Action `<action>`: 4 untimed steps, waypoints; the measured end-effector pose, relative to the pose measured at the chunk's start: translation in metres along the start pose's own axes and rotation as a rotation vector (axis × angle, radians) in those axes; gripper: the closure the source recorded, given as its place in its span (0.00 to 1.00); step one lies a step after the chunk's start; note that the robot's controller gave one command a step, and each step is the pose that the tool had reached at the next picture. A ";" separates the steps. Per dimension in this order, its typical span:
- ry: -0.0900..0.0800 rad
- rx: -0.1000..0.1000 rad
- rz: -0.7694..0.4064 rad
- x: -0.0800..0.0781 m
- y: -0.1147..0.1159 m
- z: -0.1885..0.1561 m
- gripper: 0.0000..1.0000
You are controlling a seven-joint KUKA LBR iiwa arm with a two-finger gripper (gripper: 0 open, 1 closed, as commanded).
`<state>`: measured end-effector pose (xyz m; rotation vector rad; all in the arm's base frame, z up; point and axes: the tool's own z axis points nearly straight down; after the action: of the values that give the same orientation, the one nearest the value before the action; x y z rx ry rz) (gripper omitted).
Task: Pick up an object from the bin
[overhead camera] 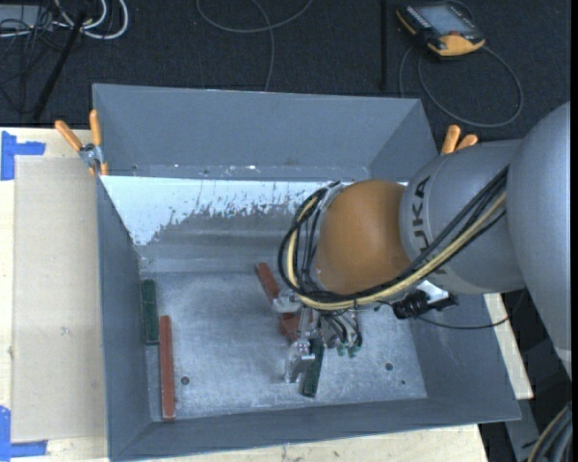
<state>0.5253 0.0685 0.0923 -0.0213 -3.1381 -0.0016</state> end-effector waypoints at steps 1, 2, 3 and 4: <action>-0.014 -0.005 -0.165 -0.008 -0.024 0.002 0.00; -0.005 0.000 0.026 -0.056 -0.079 0.007 1.00; -0.004 0.000 0.026 -0.056 -0.079 0.007 1.00; -0.005 0.000 0.072 -0.057 -0.090 -0.109 1.00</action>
Offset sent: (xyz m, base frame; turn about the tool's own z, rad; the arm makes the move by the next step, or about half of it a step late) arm 0.0544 -0.0794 -0.0075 0.0240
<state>0.5811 -0.0220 0.2008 -0.1351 -3.1398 -0.0016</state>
